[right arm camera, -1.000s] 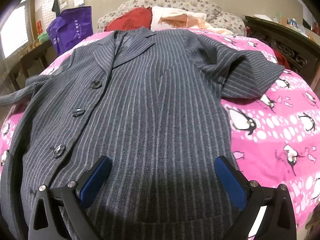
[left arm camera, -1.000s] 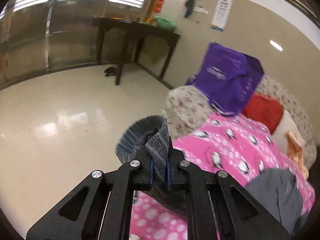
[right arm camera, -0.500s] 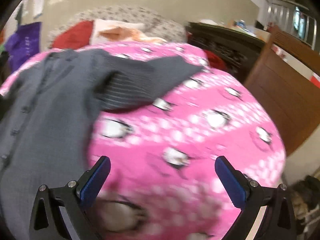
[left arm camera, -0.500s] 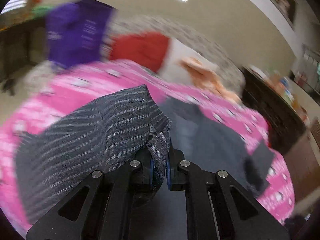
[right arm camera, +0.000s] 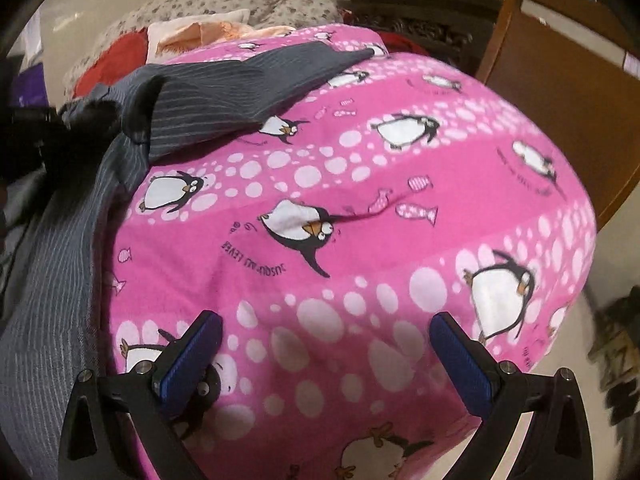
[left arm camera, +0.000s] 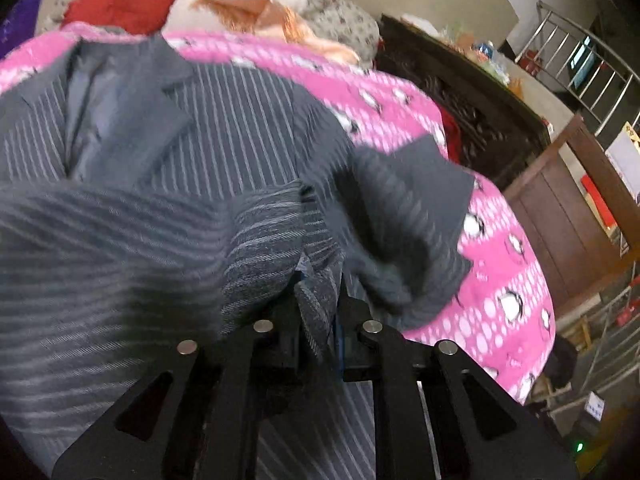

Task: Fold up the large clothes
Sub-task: 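Grasp the jacket sleeve cuff with the left gripper and lift it, then fold the held sleeve across the jacket front and open the left gripper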

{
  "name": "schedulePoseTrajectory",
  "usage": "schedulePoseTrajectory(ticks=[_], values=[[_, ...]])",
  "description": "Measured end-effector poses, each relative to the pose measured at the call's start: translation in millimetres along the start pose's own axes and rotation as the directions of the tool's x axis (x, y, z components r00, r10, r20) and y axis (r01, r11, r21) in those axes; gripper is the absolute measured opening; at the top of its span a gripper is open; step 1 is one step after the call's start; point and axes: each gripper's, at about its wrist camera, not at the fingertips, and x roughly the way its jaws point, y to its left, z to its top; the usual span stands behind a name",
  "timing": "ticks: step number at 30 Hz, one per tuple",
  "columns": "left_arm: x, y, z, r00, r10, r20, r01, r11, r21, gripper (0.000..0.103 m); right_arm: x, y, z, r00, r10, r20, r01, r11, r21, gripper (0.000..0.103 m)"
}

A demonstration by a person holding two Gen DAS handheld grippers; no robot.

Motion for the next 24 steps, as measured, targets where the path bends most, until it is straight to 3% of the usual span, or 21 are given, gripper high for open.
schedulePoseTrajectory(ticks=[5, 9, 11, 13, 15, 16, 18, 19, 20, 22, 23, 24], values=[[-9, 7, -17, 0.992, -0.115, -0.047, 0.112, 0.992, -0.053, 0.043, -3, 2, -2, 1.000, 0.001, -0.004, -0.001, 1.000, 0.001, 0.103], [-45, 14, -20, 0.985, -0.167, -0.031, 0.165, 0.984, -0.068, 0.046, 0, 4, 6, 0.999, -0.008, -0.035, 0.007, 1.000, -0.015, 0.103], [-72, 25, -17, 0.987, -0.159, 0.012, 0.160, 0.985, -0.059, 0.046, -3, 8, 17, 0.999, -0.041, -0.029, 0.039, 0.998, -0.049, 0.102], [-111, 51, -11, 0.992, -0.082, 0.092, 0.087, 0.995, -0.057, 0.046, -22, 14, 28, 0.997, -0.068, 0.043, 0.071, 0.994, -0.079, 0.102], [-143, 81, -8, 0.985, 0.026, 0.173, -0.013, 0.997, -0.080, 0.046, -39, 20, 39, 0.993, -0.047, 0.110, 0.057, 0.994, -0.090, 0.102], [-157, 97, -8, 0.972, 0.105, 0.212, -0.086, 0.991, -0.099, 0.046, -51, 27, 49, 0.988, -0.021, 0.153, 0.036, 0.995, -0.097, 0.102], [-181, 138, -10, 0.922, 0.297, 0.249, -0.253, 0.948, -0.193, 0.044, -70, 41, 65, 0.973, 0.058, 0.226, -0.034, 0.994, -0.107, 0.101], [-187, 160, -12, 0.897, 0.372, 0.240, -0.313, 0.916, -0.250, 0.029, -77, 49, 73, 0.961, 0.112, 0.253, -0.085, 0.990, -0.115, 0.098], [-187, 172, -15, 0.886, 0.406, 0.222, -0.341, 0.897, -0.282, 0.023, -82, 58, 80, 0.947, 0.169, 0.272, -0.139, 0.982, -0.124, 0.093], [-174, 199, -29, 0.890, 0.434, 0.139, -0.370, 0.866, -0.336, 0.020, -84, 85, 96, 0.920, 0.282, 0.274, -0.245, 0.956, -0.162, 0.084], [-161, 204, -38, 0.897, 0.433, 0.089, -0.385, 0.863, -0.327, 0.020, -81, 102, 104, 0.907, 0.332, 0.258, -0.290, 0.938, -0.188, 0.071], [-147, 204, -47, 0.900, 0.432, 0.051, -0.398, 0.866, -0.304, 0.021, -75, 123, 111, 0.893, 0.383, 0.235, -0.334, 0.916, -0.221, 0.066]])
